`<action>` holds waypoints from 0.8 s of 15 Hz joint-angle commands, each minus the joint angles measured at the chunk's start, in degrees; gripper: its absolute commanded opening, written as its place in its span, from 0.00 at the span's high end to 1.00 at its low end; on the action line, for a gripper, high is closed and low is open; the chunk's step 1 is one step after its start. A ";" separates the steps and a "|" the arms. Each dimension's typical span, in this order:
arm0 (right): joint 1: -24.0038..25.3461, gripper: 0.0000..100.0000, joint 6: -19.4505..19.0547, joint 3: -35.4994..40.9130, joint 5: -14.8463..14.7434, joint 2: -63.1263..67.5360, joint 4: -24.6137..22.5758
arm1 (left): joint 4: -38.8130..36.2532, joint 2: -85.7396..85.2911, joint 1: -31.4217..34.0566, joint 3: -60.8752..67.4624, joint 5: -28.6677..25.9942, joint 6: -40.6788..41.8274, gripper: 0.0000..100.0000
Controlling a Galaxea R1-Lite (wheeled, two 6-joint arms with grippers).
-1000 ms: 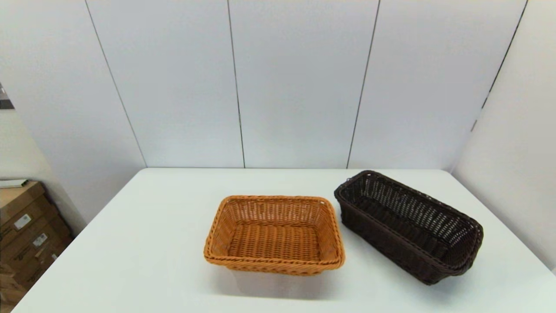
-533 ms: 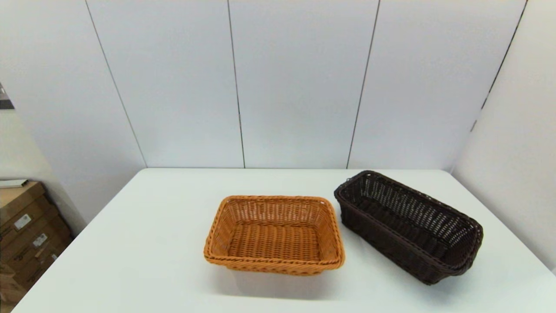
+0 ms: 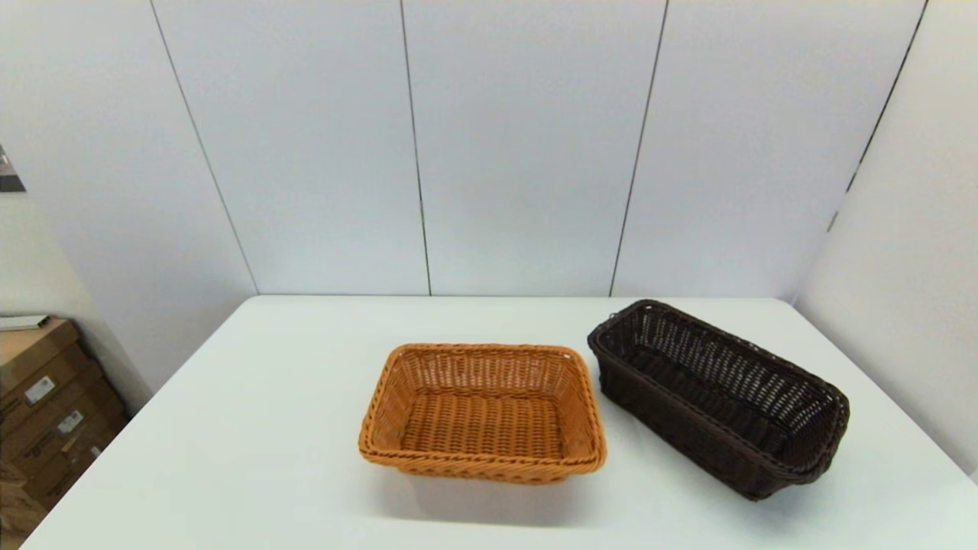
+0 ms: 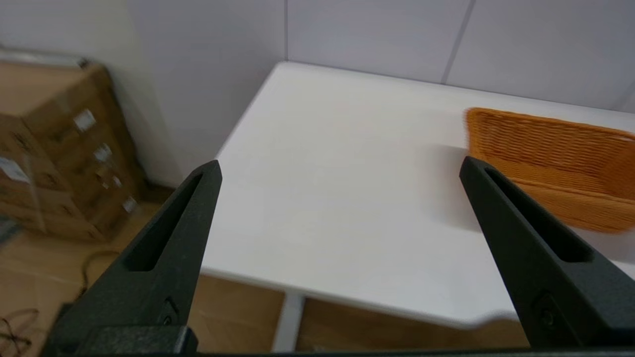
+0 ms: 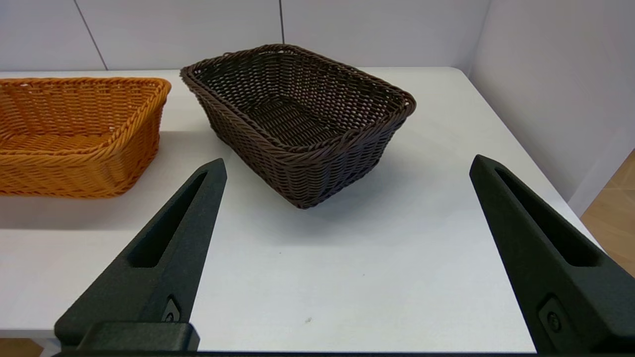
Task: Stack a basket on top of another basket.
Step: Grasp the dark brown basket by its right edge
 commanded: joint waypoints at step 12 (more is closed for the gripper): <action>0.00 0.00 0.00 0.00 0.00 0.07 0.01 | -36.77 -4.74 -0.33 36.18 -9.88 4.53 0.00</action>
